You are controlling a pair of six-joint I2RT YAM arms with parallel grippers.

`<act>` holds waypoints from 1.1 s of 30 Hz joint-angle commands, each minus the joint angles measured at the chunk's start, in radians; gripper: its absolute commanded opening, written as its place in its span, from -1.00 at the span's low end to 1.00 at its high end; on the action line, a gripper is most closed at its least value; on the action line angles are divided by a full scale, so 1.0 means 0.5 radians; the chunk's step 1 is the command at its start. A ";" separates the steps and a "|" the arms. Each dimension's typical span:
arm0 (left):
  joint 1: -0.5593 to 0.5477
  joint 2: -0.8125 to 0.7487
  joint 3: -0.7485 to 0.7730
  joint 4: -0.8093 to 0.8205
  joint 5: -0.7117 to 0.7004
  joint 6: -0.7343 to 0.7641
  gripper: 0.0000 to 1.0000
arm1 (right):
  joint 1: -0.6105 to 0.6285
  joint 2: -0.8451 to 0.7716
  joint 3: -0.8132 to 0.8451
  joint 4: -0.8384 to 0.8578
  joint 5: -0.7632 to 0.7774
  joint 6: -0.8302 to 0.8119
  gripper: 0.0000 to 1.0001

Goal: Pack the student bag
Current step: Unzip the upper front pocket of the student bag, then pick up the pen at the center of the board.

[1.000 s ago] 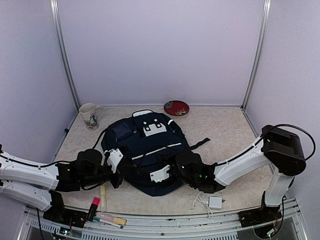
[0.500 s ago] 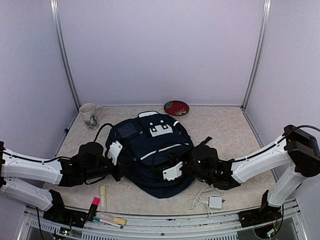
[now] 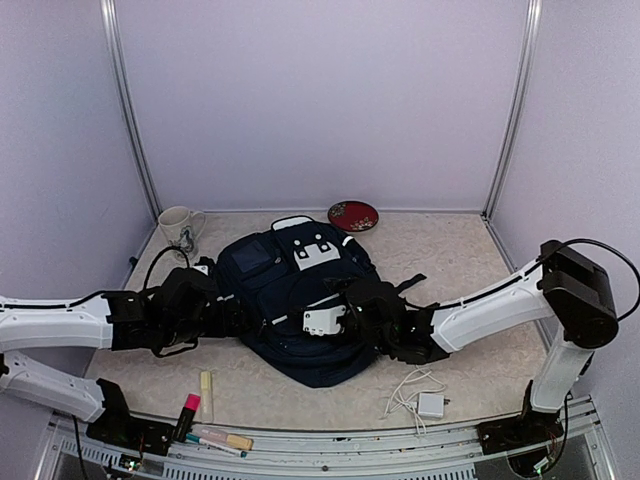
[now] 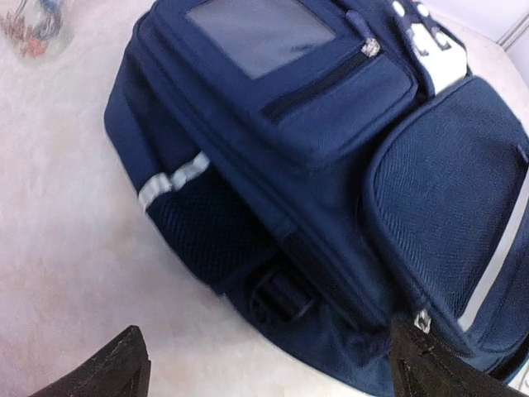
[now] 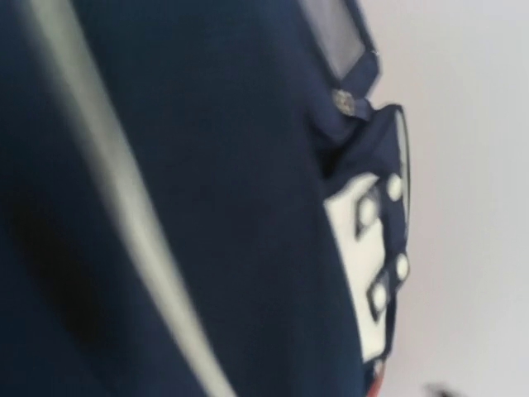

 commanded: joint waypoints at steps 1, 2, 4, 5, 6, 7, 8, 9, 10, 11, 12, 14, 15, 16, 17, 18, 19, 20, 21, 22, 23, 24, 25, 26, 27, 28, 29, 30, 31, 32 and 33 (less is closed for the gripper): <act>-0.167 -0.080 -0.010 -0.612 -0.162 -0.541 0.98 | 0.041 -0.247 0.013 -0.174 -0.009 0.482 0.99; -0.176 -0.070 -0.008 -0.682 -0.167 -0.596 0.98 | 0.045 -0.299 0.020 -0.218 -0.029 0.560 1.00; -0.177 -0.035 0.014 -0.870 -0.169 -0.751 0.98 | 0.049 -0.376 0.055 -0.328 -0.067 0.754 0.99; -0.183 -0.012 0.024 -0.952 -0.150 -0.817 0.98 | 0.049 -0.424 0.058 -0.360 -0.088 0.842 1.00; -0.209 0.017 0.018 -0.990 -0.127 -0.881 0.98 | 0.047 -0.472 0.041 -0.372 -0.122 0.921 1.00; -0.249 0.044 -0.002 -0.984 -0.099 -0.903 0.98 | 0.046 -0.527 0.010 -0.355 -0.163 0.980 1.00; -0.295 0.077 -0.038 -0.936 -0.055 -0.906 0.98 | 0.043 -0.582 -0.037 -0.315 -0.209 1.035 1.00; -0.332 0.120 -0.068 -0.883 0.001 -0.895 0.98 | 0.040 -0.626 -0.079 -0.270 -0.260 1.080 0.99; -0.337 0.185 -0.090 -0.844 0.061 -0.890 0.98 | 0.038 -0.661 -0.111 -0.227 -0.302 1.119 1.00; -0.341 0.234 -0.104 -0.835 0.097 -0.902 0.97 | 0.039 -0.681 -0.132 -0.218 -0.335 1.140 1.00; -0.345 0.264 -0.113 -0.856 0.104 -0.930 0.94 | 0.040 -0.700 -0.144 -0.227 -0.367 1.162 1.00; -0.361 0.258 -0.134 -0.899 0.074 -0.995 0.74 | 0.040 -0.716 -0.160 -0.257 -0.375 1.194 1.00; -0.362 0.228 -0.146 -0.904 0.063 -1.014 0.56 | 0.040 -0.725 -0.180 -0.255 -0.364 1.199 1.00; -0.362 0.192 -0.162 -0.900 0.051 -1.029 0.44 | 0.040 -0.734 -0.208 -0.245 -0.360 1.200 1.00; -0.360 0.154 -0.180 -0.889 0.041 -1.041 0.39 | 0.040 -0.745 -0.233 -0.223 -0.355 1.199 1.00; -0.353 0.123 -0.203 -0.869 0.037 -1.048 0.39 | 0.040 -0.755 -0.256 -0.208 -0.355 1.203 1.00; -0.341 0.096 -0.221 -0.848 0.042 -1.046 0.38 | 0.039 -0.763 -0.275 -0.197 -0.357 1.209 1.00; -0.326 0.078 -0.238 -0.823 0.056 -1.031 0.38 | 0.040 -0.769 -0.287 -0.193 -0.363 1.219 1.00; -0.312 0.065 -0.249 -0.813 0.071 -1.024 0.39 | 0.040 -0.773 -0.295 -0.193 -0.368 1.236 1.00; -0.305 0.057 -0.257 -0.809 0.081 -1.024 0.39 | 0.040 -0.776 -0.301 -0.197 -0.369 1.246 1.00; -0.305 0.051 -0.264 -0.797 0.100 -1.008 0.40 | 0.040 -0.779 -0.306 -0.200 -0.367 1.251 1.00; -0.308 0.045 -0.273 -0.781 0.129 -0.993 0.40 | 0.040 -0.784 -0.314 -0.203 -0.361 1.253 1.00; -0.313 0.039 -0.279 -0.767 0.155 -0.985 0.40 | 0.040 -0.790 -0.322 -0.201 -0.350 1.255 1.00; -0.321 0.036 -0.285 -0.761 0.176 -0.984 0.40 | 0.040 -0.794 -0.331 -0.198 -0.339 1.251 1.00; -0.331 0.034 -0.286 -0.760 0.189 -0.991 0.41 | 0.040 -0.797 -0.337 -0.194 -0.330 1.250 1.00; -0.340 0.034 -0.290 -0.764 0.208 -0.999 0.41 | 0.040 -0.798 -0.340 -0.189 -0.329 1.248 1.00; -0.352 0.036 -0.290 -0.770 0.215 -1.008 0.40 | 0.038 -0.798 -0.343 -0.186 -0.332 1.249 1.00; -0.362 0.045 -0.291 -0.769 0.236 -1.010 0.40 | 0.040 -0.798 -0.340 -0.185 -0.341 1.250 1.00; -0.370 0.057 -0.293 -0.769 0.247 -1.008 0.39 | 0.040 -0.796 -0.340 -0.183 -0.351 1.250 1.00; -0.376 0.072 -0.294 -0.772 0.253 -1.004 0.36 | 0.040 -0.793 -0.336 -0.180 -0.357 1.253 1.00; -0.377 0.090 -0.298 -0.775 0.255 -1.002 0.34 | 0.040 -0.787 -0.336 -0.174 -0.359 1.253 1.00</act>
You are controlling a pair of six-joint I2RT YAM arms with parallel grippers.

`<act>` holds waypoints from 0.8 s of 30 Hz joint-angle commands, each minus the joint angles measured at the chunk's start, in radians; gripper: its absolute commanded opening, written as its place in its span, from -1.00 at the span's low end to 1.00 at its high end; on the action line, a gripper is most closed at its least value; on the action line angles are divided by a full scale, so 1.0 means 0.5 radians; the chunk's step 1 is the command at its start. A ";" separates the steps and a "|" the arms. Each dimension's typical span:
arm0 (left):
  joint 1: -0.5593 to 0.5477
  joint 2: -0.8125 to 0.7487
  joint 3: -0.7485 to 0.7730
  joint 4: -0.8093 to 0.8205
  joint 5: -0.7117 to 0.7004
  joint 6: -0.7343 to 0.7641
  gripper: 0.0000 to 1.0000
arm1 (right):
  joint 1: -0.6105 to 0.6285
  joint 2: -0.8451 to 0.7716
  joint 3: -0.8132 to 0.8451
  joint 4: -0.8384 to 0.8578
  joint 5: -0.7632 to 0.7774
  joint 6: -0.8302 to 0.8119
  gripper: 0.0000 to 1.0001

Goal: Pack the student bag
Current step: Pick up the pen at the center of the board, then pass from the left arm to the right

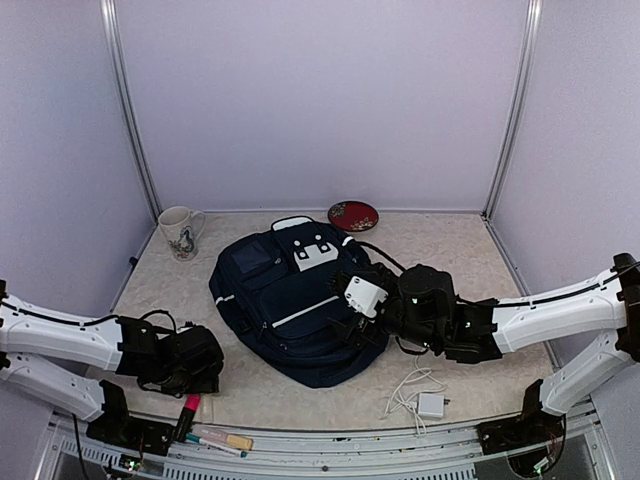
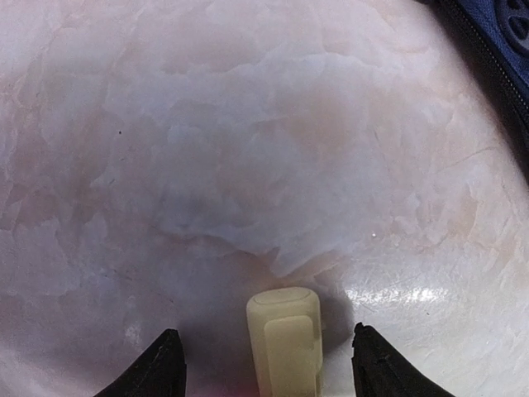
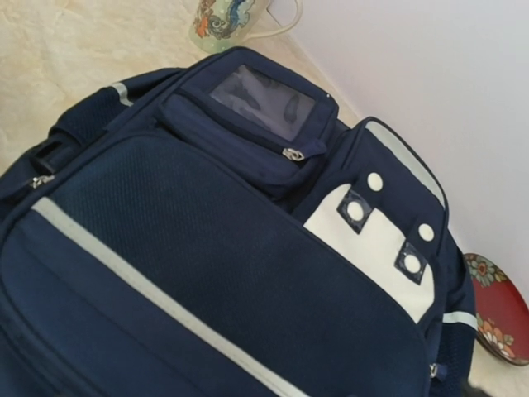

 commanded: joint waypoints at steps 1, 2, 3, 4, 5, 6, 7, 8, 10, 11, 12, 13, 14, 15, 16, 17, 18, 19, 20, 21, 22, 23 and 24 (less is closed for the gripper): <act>-0.025 0.040 -0.021 0.011 0.056 -0.008 0.30 | 0.013 -0.033 -0.021 0.059 -0.010 0.034 1.00; -0.025 0.051 -0.019 0.006 0.051 -0.003 0.25 | 0.013 -0.029 -0.022 0.059 -0.004 0.033 1.00; -0.023 0.057 -0.014 0.010 0.049 0.003 0.17 | 0.013 -0.027 -0.025 0.058 0.000 0.034 1.00; -0.025 0.060 -0.011 0.019 0.048 0.010 0.10 | 0.012 -0.027 -0.024 0.056 0.003 0.034 1.00; -0.025 0.058 -0.010 0.035 0.050 0.017 0.04 | 0.013 -0.029 -0.024 0.052 0.003 0.036 1.00; -0.024 0.056 -0.012 0.050 0.053 0.026 -0.01 | 0.013 -0.031 -0.023 0.048 0.004 0.038 1.00; -0.022 0.056 -0.012 0.064 0.056 0.034 -0.05 | 0.013 -0.036 -0.025 0.044 0.006 0.039 1.00; -0.019 0.057 -0.012 0.079 0.061 0.045 -0.09 | 0.012 -0.042 -0.027 0.044 0.009 0.037 1.00; -0.016 0.065 -0.008 0.091 0.076 0.056 -0.21 | 0.013 -0.057 -0.034 0.047 0.026 0.035 1.00; -0.015 0.068 -0.006 0.098 0.080 0.059 -0.30 | 0.013 -0.063 -0.032 0.049 0.026 0.036 1.00; -0.016 0.065 -0.005 0.098 0.085 0.058 -0.38 | 0.013 -0.068 -0.034 0.052 0.025 0.034 0.99; -0.016 0.060 -0.001 0.098 0.083 0.058 -0.46 | 0.013 -0.071 -0.035 0.053 0.024 0.032 1.00; -0.016 0.051 0.004 0.096 0.074 0.059 -0.53 | 0.013 -0.072 -0.033 0.053 0.020 0.034 1.00; -0.016 0.038 0.014 0.093 0.060 0.054 -0.59 | 0.013 -0.072 -0.030 0.054 0.017 0.036 1.00; -0.016 0.020 0.027 0.088 0.042 0.050 -0.65 | 0.013 -0.070 -0.028 0.055 0.014 0.039 1.00; -0.016 0.000 0.040 0.086 0.026 0.047 -0.70 | 0.013 -0.069 -0.022 0.056 0.007 0.042 0.99; -0.016 -0.022 0.054 0.084 0.011 0.045 -0.74 | 0.013 -0.069 -0.019 0.056 -0.004 0.048 1.00; -0.016 -0.049 0.073 0.079 -0.009 0.044 -0.77 | 0.013 -0.069 -0.015 0.054 -0.012 0.059 1.00; -0.017 -0.077 0.096 0.068 -0.032 0.042 -0.81 | 0.013 -0.071 -0.012 0.055 -0.026 0.070 1.00; -0.023 -0.107 0.131 0.047 -0.069 0.039 -0.87 | 0.013 -0.081 -0.007 0.056 -0.049 0.082 1.00; -0.035 -0.146 0.170 0.020 -0.118 0.037 -0.90 | 0.013 -0.094 -0.007 0.060 -0.072 0.094 1.00; -0.055 -0.192 0.214 -0.007 -0.179 0.039 -0.94 | 0.013 -0.109 -0.007 0.071 -0.104 0.107 1.00; -0.088 -0.235 0.266 -0.030 -0.252 0.055 -0.95 | 0.011 -0.124 -0.007 0.083 -0.144 0.125 1.00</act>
